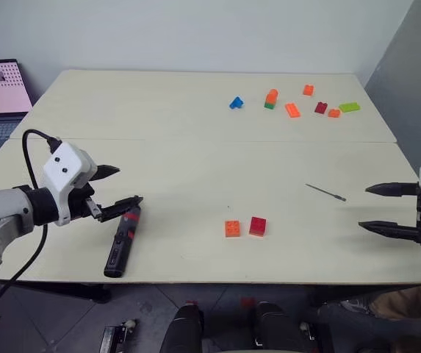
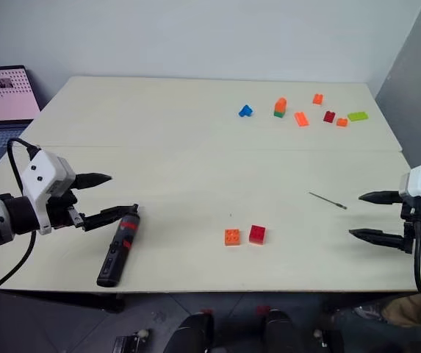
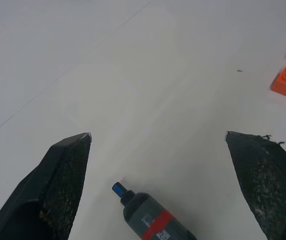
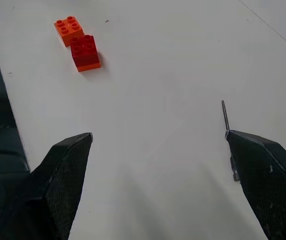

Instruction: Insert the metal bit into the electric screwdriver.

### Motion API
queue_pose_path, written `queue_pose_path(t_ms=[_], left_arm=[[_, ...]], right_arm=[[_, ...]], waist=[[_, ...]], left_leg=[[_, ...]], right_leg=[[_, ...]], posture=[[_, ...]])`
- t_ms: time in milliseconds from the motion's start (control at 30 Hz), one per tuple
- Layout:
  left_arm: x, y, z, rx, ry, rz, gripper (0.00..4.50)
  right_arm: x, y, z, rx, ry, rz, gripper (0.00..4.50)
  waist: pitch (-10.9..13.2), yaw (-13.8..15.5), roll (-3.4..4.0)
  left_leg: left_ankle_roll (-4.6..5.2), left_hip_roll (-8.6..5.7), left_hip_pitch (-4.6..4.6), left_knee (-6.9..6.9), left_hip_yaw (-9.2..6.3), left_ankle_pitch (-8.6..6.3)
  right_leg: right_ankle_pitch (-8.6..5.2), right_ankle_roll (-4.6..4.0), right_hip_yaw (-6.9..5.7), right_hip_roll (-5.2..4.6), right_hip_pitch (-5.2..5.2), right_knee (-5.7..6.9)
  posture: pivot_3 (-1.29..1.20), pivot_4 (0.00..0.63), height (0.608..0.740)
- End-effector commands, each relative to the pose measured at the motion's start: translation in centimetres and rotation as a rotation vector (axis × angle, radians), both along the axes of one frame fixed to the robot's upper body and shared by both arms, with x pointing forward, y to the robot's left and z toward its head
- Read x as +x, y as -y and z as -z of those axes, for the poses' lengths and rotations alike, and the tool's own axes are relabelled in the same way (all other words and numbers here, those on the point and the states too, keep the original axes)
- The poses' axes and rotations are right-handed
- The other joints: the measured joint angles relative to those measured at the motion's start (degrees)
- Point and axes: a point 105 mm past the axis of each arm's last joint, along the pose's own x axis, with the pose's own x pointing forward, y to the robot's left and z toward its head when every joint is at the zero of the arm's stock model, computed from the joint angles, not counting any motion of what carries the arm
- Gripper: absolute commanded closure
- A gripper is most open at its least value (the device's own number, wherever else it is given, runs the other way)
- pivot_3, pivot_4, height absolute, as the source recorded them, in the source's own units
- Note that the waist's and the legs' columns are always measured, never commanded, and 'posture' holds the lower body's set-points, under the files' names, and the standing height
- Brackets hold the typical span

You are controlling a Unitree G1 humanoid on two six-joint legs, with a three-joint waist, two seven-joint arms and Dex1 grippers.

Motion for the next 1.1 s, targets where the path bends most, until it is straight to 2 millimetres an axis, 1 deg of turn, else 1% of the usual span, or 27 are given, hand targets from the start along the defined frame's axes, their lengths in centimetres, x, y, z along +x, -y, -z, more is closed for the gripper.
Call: queue_pose_path(t_ms=[33, 233, 400, 467, 533, 600, 767, 867, 933, 967, 1033, 1100], left_arm=[[-0.4, 0.3, -0.8, 0.011, 0.020, 0.043, 0.01], [-0.7, 0.1, -0.4, 0.050, 0.009, 0.041, 0.01], [-0.9, 0.9, -1.2, -0.013, 0.026, 0.102, 0.01], [-0.9, 1.2, -1.4, -0.009, 0.043, 0.118, 0.01], [-0.9, 1.7, -1.3, -0.007, 0.045, 0.140, 0.01], [-1.2, 2.4, -0.7, 0.033, 0.033, 0.177, 0.01], [-3.0, 5.5, 0.3, 0.042, -0.011, 0.328, 0.01], [-4.0, 7.1, 1.1, 0.058, -0.029, 0.410, 0.01], [-4.3, 7.6, 1.4, 0.061, -0.034, 0.435, 0.01], [-4.5, 8.0, 1.7, 0.061, -0.042, 0.459, 0.01], [-5.0, 8.6, 2.0, 0.058, -0.048, 0.494, 0.01], [-5.5, 9.0, 2.5, 0.039, -0.062, 0.519, 0.01]], right_arm=[[-0.3, 0.0, -1.0, -0.011, 0.046, -0.013, 0.00], [-0.5, -0.4, -0.6, -0.006, 0.045, -0.022, 0.00], [-0.4, -0.6, -0.8, -0.007, 0.057, -0.030, 0.00], [-0.4, -1.1, -0.8, -0.002, 0.060, -0.045, 0.00], [-0.2, -2.1, -0.8, 0.008, 0.067, -0.076, 0.00], [0.0, -3.5, -0.7, 0.018, 0.077, -0.120, 0.00], [0.3, -6.8, -0.1, 0.030, 0.083, -0.208, 0.00], [1.2, -8.4, 1.1, -0.008, 0.068, -0.238, 0.00], [1.8, -9.0, 1.8, -0.039, 0.064, -0.246, 0.00], [2.1, -9.6, 2.6, -0.060, 0.056, -0.252, 0.00], [2.2, -10.6, 3.7, -0.066, 0.026, -0.277, 0.00], [2.4, -12.2, 5.1, -0.047, 0.009, -0.298, 0.00]], waist=[[0.0, 0.0, 0.00], [0.0, 0.0, 0.00], [0.0, 0.0, 0.00], [0.0, 0.0, 0.00], [0.0, 0.0, 0.00], [0.0, -0.2, 0.00], [0.0, 0.0, 0.00], [0.0, -0.1, 0.00], [0.0, -0.1, 0.01], [0.0, 0.0, 0.00], [0.0, 0.0, -0.01], [0.0, 0.0, -0.03]], left_leg=[[0.00, 0.00, 0.00, 0.00, 0.00, 0.00], [0.00, 0.00, 0.00, 0.00, 0.01, 0.00], [0.00, 0.00, 0.00, 0.01, 0.01, 0.00], [0.00, 0.00, 0.00, 0.02, 0.01, 0.00], [0.00, 0.00, 0.00, 0.01, 0.01, 0.00], [0.00, 0.02, 0.00, 0.01, 0.01, 0.00], [0.00, 0.02, -0.02, 0.01, 0.01, 0.00], [0.00, 0.01, -0.02, 0.02, 0.02, 0.00], [0.00, 0.01, -0.01, 0.02, 0.02, 0.00], [0.00, 0.01, -0.01, 0.02, 0.02, 0.00], [0.00, 0.03, -0.01, 0.02, -0.01, 0.00], [0.00, 0.01, -0.03, 0.01, 0.00, 0.00]], right_leg=[[0.00, 0.00, 0.00, 0.00, 0.00, 0.00], [0.00, 0.00, 0.01, 0.00, -0.01, 0.00], [0.00, 0.00, 0.01, 0.00, 0.00, 0.00], [0.00, 0.01, 0.00, 0.00, 0.00, 0.00], [0.01, 0.01, 0.01, 0.00, 0.00, 0.00], [0.01, 0.01, 0.01, 0.01, -0.01, 0.01], [0.01, 0.02, 0.01, 0.01, -0.01, -0.01], [0.03, 0.04, 0.04, 0.00, -0.01, -0.01], [0.03, 0.04, 0.04, 0.01, -0.02, 0.00], [0.03, 0.04, 0.03, 0.01, -0.03, 0.01], [0.03, 0.03, 0.01, 0.04, -0.04, 0.02], [0.03, 0.04, 0.02, 0.04, -0.06, 0.02]], posture=[[0.00, 0.150, 0.740], [0.00, 0.150, 0.740], [0.00, 0.150, 0.740], [0.00, 0.150, 0.740], [0.00, 0.150, 0.740], [0.00, 0.150, 0.740], [0.00, 0.150, 0.740], [0.00, 0.150, 0.740], [0.00, 0.150, 0.740], [0.00, 0.150, 0.740], [0.00, 0.150, 0.740], [0.00, 0.150, 0.740]])
